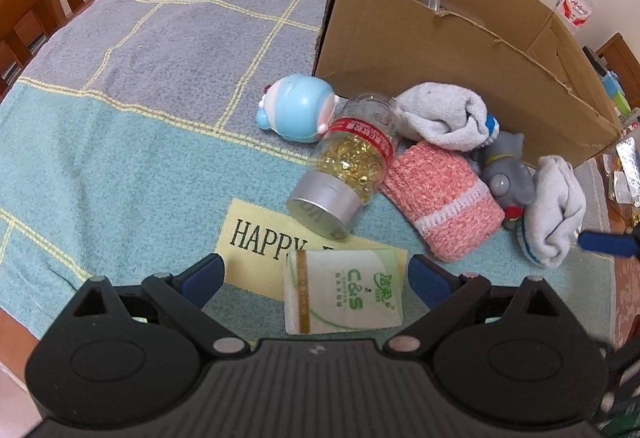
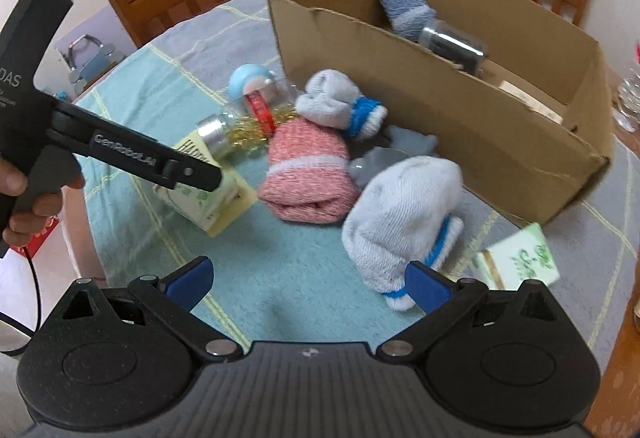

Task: Organize objects
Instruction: 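Grasp the white sock with the right tool while the left tool grasps the C&S tissue pack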

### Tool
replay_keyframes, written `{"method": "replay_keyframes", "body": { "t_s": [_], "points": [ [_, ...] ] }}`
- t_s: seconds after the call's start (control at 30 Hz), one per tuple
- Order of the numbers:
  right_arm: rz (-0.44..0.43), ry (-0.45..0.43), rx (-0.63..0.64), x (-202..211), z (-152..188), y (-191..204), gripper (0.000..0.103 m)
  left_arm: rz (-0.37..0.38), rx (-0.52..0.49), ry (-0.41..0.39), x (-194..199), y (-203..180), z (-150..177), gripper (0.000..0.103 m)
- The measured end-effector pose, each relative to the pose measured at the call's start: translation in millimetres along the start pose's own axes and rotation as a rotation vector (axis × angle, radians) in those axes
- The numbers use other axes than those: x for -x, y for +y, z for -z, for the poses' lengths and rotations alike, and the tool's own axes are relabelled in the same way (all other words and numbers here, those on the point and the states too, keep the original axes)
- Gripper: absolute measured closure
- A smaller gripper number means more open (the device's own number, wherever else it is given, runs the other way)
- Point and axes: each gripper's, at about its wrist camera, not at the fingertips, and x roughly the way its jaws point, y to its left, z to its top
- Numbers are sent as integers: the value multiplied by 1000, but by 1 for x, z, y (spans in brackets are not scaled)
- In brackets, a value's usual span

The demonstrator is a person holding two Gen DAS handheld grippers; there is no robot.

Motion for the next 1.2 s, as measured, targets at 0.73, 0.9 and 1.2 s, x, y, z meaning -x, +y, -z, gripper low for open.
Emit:
{"method": "replay_keyframes", "body": {
  "t_s": [0.73,0.9,1.2],
  "points": [
    [227,-82,119,-14,-14,-31,0,-24,3,7,4,-4,9,5],
    [339,-45,256,-30,-5,-22,1,-19,-18,16,5,-10,14,5],
    [429,4,292,-44,-4,-33,19,-32,-27,13,1,-16,25,6]
  ]
}}
